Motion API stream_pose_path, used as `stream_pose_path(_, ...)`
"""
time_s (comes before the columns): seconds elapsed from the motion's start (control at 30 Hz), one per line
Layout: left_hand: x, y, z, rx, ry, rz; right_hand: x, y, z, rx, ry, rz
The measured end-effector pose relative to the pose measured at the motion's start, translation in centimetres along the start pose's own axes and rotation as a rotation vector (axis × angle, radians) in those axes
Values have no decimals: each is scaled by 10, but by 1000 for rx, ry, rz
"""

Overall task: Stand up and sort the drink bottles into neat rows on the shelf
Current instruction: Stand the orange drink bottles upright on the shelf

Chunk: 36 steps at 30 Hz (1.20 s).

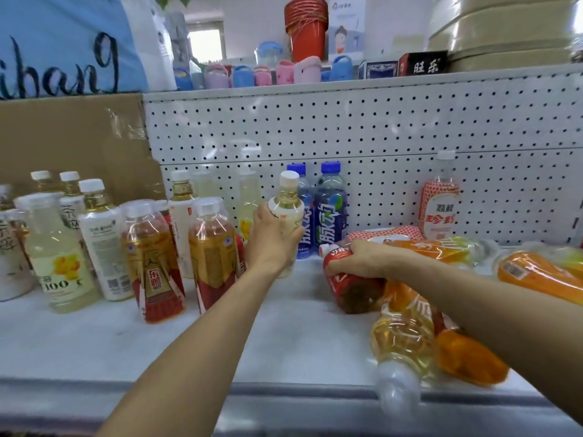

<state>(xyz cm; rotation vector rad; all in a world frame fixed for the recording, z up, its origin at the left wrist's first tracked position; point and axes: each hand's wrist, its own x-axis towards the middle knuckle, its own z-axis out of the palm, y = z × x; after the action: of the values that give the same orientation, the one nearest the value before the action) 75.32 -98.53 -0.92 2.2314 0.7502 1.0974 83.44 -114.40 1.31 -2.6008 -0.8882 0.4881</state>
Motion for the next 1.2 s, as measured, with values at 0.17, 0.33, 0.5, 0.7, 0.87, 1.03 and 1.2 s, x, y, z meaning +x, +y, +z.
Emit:
stream_pose_path(0.17,19,0,1,65,36,-126,-1,9,0,173,43,-83)
stream_pose_path(0.33,32,-5,0,-38,11,-252,-14,4,-1,417,-25,-285)
stream_pose_path(0.5,20,-6,-3,-145,-23,-234,-16,-9,8,392,-89,-447)
stream_pose_path(0.7,-30,5,-23,-336,-157,-127,0,2,-21,135,-189,-429)
stream_pose_path(0.87,-68,23,-18,-377,-430,-109,43,24,-30,-101,268,-426)
stream_pose_path(1.03,-67,15,-4,-304,-391,-107,71,35,-18,-582,233,-318)
stream_pose_path(1.2,-55,9,6,-150,-223,-104,75,25,-14,-885,301,-329)
